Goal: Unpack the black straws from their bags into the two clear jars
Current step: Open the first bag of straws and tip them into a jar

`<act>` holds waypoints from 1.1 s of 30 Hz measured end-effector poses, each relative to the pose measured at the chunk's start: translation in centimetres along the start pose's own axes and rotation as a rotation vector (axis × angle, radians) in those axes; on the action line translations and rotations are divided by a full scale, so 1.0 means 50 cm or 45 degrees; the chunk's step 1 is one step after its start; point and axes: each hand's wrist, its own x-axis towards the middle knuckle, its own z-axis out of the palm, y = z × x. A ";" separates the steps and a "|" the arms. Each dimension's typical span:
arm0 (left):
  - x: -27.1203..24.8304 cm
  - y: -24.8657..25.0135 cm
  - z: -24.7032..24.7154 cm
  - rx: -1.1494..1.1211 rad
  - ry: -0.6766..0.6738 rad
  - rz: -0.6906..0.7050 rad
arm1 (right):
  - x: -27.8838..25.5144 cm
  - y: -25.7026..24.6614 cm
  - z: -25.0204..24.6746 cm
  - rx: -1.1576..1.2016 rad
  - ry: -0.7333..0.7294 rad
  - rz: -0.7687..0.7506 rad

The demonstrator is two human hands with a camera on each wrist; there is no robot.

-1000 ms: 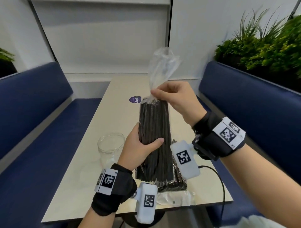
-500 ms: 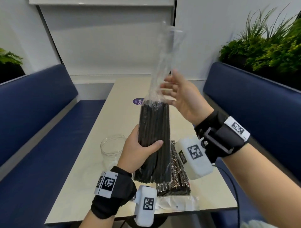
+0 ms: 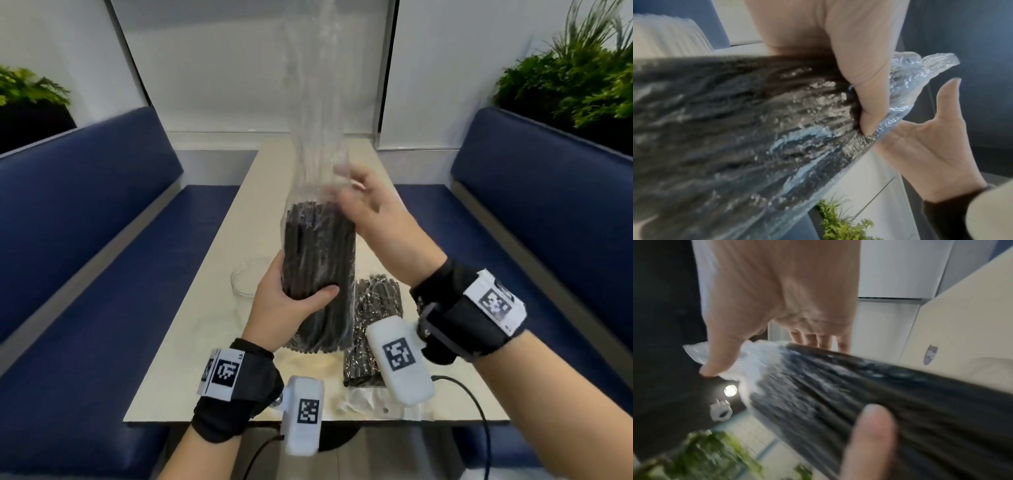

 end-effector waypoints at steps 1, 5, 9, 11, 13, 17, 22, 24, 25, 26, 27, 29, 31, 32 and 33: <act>-0.005 -0.010 -0.006 0.007 0.016 -0.011 | -0.010 0.023 0.011 -0.052 -0.067 0.044; -0.026 -0.058 -0.031 0.086 0.033 -0.090 | -0.035 0.108 0.065 0.005 -0.117 0.137; -0.050 -0.125 -0.055 0.160 0.084 -0.242 | -0.050 0.176 0.103 -0.009 -0.175 0.192; -0.063 -0.151 -0.062 0.193 0.092 -0.318 | -0.059 0.207 0.116 -0.014 -0.222 0.244; -0.073 -0.162 -0.065 0.223 0.102 -0.367 | -0.064 0.231 0.126 -0.029 -0.237 0.308; -0.077 -0.177 -0.070 0.240 0.059 -0.436 | -0.067 0.259 0.132 -0.028 -0.235 0.379; -0.082 -0.178 -0.108 0.214 -0.181 -0.501 | -0.070 0.276 0.123 -0.050 -0.236 0.415; -0.078 -0.156 -0.134 0.021 -0.196 -0.420 | -0.067 0.283 0.121 -0.044 -0.250 0.402; -0.074 -0.141 -0.140 -0.049 -0.182 -0.366 | -0.066 0.286 0.121 -0.049 -0.262 0.394; -0.068 -0.124 -0.138 -0.088 -0.174 -0.314 | -0.065 0.291 0.121 -0.064 -0.274 0.392; -0.061 -0.108 -0.128 -0.098 -0.160 -0.257 | -0.065 0.296 0.122 -0.085 -0.294 0.397; -0.045 -0.092 -0.099 -0.034 -0.083 -0.184 | -0.068 0.307 0.121 -0.132 -0.338 0.413; -0.033 -0.099 -0.074 0.076 0.040 -0.164 | -0.072 0.316 0.116 -0.165 -0.352 0.422; -0.032 -0.107 -0.069 0.098 0.095 -0.167 | -0.075 0.318 0.111 -0.205 -0.365 0.434; -0.032 -0.120 -0.068 0.109 0.119 -0.178 | -0.079 0.318 0.105 -0.269 -0.397 0.444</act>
